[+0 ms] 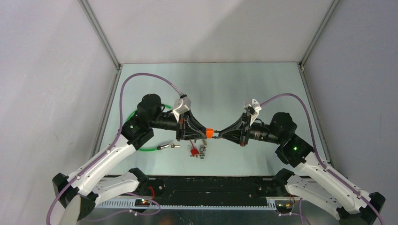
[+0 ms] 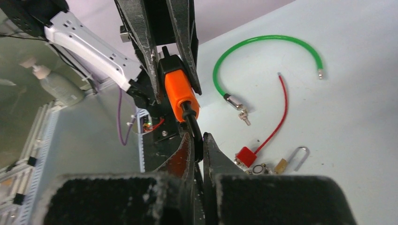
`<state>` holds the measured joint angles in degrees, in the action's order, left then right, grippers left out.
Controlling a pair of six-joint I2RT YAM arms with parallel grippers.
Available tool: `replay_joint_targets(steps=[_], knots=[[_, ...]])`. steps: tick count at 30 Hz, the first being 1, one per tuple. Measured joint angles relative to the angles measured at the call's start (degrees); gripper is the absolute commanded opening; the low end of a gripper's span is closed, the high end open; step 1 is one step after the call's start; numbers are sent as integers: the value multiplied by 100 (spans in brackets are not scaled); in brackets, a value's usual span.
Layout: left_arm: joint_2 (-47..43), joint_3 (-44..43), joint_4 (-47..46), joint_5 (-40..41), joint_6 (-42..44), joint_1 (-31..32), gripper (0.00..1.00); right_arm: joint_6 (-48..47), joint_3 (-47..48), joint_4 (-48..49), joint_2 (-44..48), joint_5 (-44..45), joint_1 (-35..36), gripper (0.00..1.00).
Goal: Lock with the key
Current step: Lock the lock.
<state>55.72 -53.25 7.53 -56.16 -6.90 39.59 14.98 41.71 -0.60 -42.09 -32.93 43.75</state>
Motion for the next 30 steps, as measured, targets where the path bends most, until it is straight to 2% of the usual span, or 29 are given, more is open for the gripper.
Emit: replay_joint_targets(steps=[18,23,30], knots=[[81,-96,166,-85,24,2,0,-1158,-109,116,127,1130,787,0],[74,-127,208,0,31,2,0,-1193,-142,214,125,1209,828,0],[63,-129,254,234,-133,2,0,-723,-284,660,-17,1226,820,0]])
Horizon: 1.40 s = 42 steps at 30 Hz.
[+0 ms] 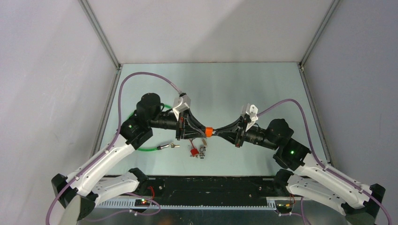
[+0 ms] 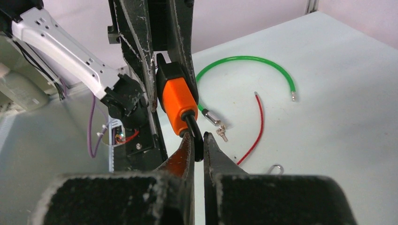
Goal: Lock with the key
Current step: Lock the lock.
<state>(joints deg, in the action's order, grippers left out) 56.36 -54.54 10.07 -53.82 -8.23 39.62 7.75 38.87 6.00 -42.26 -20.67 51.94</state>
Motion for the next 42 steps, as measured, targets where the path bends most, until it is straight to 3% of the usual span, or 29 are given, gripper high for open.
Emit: replay_joint_targets(steps=[15,18,20,21,23,25,28,35,42], knots=[[168,238,-511,767,-791,2,0,579,-245,433,-175,866,-17,1],[127,236,-640,918,-896,42,0,654,-245,369,-44,949,-74,17],[105,236,-787,1106,-986,125,0,861,-245,313,79,929,-236,36],[116,236,-852,1222,-1029,168,0,1038,-243,297,116,890,-354,50],[153,188,-951,1499,-1134,251,0,1327,-243,306,181,802,-551,66],[151,157,-1047,1687,-1261,273,0,1622,-243,269,267,750,-758,77],[151,98,-1322,2065,-1641,275,0,1987,-243,339,387,717,-826,87],[140,59,-1917,2533,-2719,275,0,3071,-271,1222,299,844,-859,86],[138,50,-2334,2673,-3687,275,0,4218,-299,2518,-420,1088,-874,76]])
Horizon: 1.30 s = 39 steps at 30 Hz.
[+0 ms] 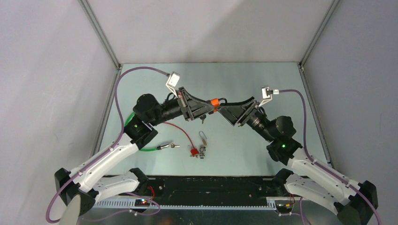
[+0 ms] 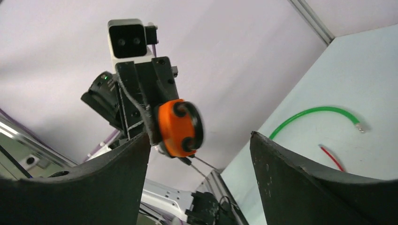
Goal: Lock with the key
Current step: Lock the lock.
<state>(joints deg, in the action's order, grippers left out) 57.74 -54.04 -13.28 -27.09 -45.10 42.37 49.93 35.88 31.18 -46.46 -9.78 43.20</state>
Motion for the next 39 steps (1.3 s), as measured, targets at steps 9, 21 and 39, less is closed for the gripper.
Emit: replay_joint_targets(steps=[9,21,39], knots=[[-4,2,-361,107,-505,0,0,835,20,831,-387,74,-7,38],[2,4,-645,190,-750,-4,63,999,35,981,-380,70,-31,0],[304,382,-848,-411,-741,-603,57,883,35,28,-109,-160,-444,0]])
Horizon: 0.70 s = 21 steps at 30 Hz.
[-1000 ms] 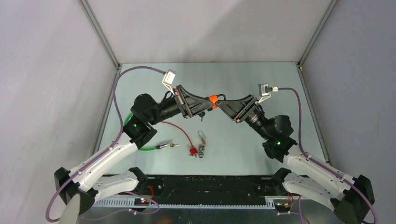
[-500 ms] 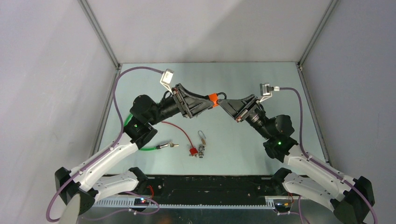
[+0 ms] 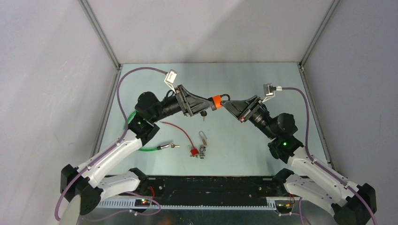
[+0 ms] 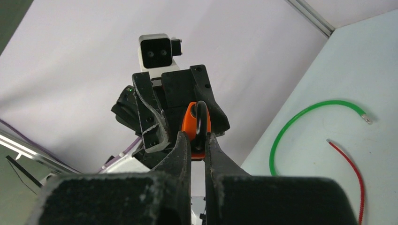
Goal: Lock with the key
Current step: Lock the lock.
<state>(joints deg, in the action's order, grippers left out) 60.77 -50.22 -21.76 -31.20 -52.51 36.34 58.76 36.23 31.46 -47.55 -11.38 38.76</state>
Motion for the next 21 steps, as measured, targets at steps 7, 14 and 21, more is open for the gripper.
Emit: replay_joint_targets(steps=[7,14,21], knots=[[249,-4,-17,-291,-129,0,3,-48,0,-284,-59,-149,-68,0],[380,-11,-31,-363,-446,-63,0,-74,0,-367,-127,-63,-111,34],[557,-11,92,-352,-634,-28,0,-52,70,-216,-446,-39,-15,49]])
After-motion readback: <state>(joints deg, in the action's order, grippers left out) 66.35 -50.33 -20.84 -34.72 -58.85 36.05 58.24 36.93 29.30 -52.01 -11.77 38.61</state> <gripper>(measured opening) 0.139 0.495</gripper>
